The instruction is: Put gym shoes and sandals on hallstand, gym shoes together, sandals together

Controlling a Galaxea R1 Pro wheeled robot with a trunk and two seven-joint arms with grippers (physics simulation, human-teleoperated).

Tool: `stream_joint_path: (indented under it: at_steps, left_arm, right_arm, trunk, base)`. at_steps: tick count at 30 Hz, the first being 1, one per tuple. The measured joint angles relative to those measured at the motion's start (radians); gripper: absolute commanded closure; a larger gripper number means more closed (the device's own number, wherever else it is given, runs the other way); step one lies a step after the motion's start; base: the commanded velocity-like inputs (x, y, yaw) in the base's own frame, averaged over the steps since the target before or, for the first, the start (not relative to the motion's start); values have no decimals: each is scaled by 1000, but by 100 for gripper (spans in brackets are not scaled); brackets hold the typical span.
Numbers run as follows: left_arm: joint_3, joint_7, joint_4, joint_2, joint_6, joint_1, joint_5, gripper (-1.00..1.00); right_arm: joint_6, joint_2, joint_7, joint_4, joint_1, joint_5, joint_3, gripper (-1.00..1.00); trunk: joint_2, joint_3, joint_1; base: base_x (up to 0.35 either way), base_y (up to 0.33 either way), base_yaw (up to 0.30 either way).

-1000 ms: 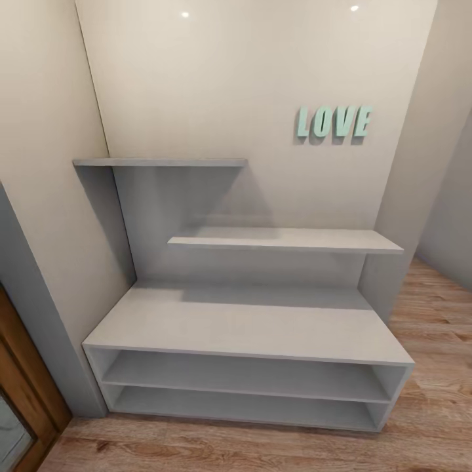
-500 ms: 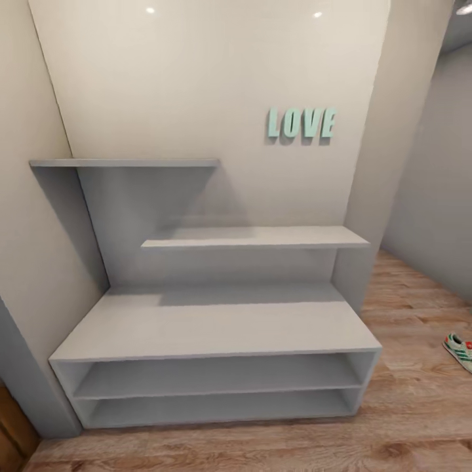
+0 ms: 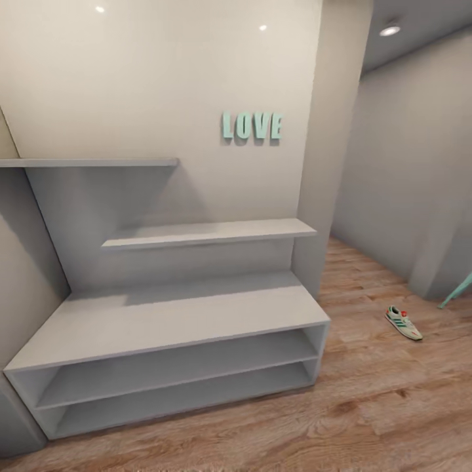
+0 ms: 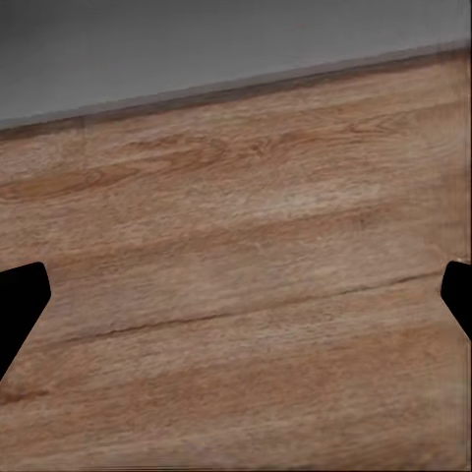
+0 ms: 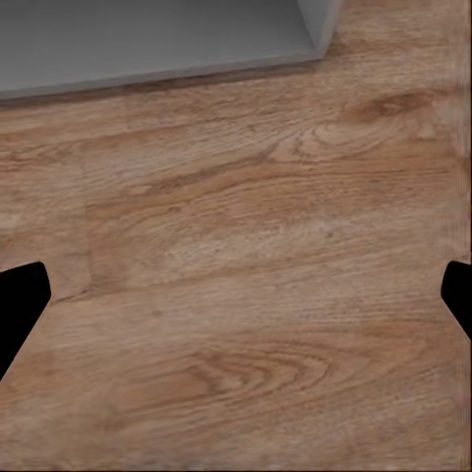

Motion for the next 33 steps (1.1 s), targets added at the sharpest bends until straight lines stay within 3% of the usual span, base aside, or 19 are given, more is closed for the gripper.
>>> stream_joint_path:
  at_steps: [10,33]
  left_arm:
    - [0,0,1,0,0,0,0,-100]
    - [2,8,1,-4,0,1,3,-100]
  right_arm:
    - [0,0,0,0,0,0,0,-100]
    - [0,0,0,0,0,-3,0,-100]
  trunk:
    - [0,0,0]
    - [0,0,-1]
  base:
    - [-241,-8,-300]
    - [-14,0,-300]
